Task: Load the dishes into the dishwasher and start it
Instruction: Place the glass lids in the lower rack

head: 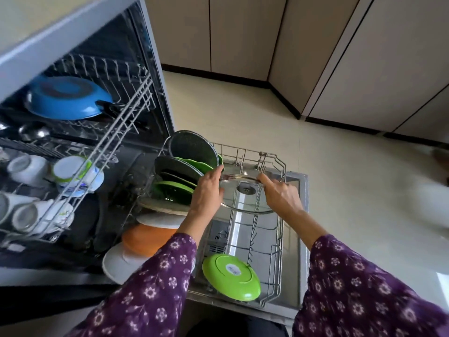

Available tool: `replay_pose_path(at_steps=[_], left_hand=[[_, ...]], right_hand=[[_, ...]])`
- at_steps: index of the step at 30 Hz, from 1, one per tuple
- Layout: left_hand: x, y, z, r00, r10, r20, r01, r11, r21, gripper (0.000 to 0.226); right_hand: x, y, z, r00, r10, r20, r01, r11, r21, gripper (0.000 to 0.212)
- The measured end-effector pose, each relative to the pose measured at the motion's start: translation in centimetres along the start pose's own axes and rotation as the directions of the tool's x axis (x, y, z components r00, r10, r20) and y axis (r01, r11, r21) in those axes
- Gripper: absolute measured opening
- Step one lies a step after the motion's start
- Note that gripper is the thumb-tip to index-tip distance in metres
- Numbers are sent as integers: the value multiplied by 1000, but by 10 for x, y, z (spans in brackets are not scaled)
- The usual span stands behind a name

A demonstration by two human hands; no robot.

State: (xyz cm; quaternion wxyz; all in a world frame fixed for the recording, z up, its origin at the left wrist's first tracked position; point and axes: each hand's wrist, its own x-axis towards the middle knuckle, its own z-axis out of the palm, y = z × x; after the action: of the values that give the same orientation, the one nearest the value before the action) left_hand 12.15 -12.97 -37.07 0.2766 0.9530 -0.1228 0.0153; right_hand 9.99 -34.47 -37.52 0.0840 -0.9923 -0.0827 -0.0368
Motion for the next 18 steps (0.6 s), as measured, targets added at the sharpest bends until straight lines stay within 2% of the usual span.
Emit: replay_pose_path(at_steps=[6, 14, 18], left_hand=[[7, -1, 20, 996, 51, 69, -55, 997, 58, 29], [-3, -21, 45, 968, -15, 249, -16, 993, 121, 25], [3, -18, 55, 976, 1, 218, -22, 995, 97, 26]], right_hand=[[-7, 16, 25, 998, -57, 16, 57, 998, 14, 25], [-31, 14, 63, 998, -61, 16, 60, 997, 48, 32], [-35, 19, 70, 1000, 2, -18, 1, 990, 139, 23]])
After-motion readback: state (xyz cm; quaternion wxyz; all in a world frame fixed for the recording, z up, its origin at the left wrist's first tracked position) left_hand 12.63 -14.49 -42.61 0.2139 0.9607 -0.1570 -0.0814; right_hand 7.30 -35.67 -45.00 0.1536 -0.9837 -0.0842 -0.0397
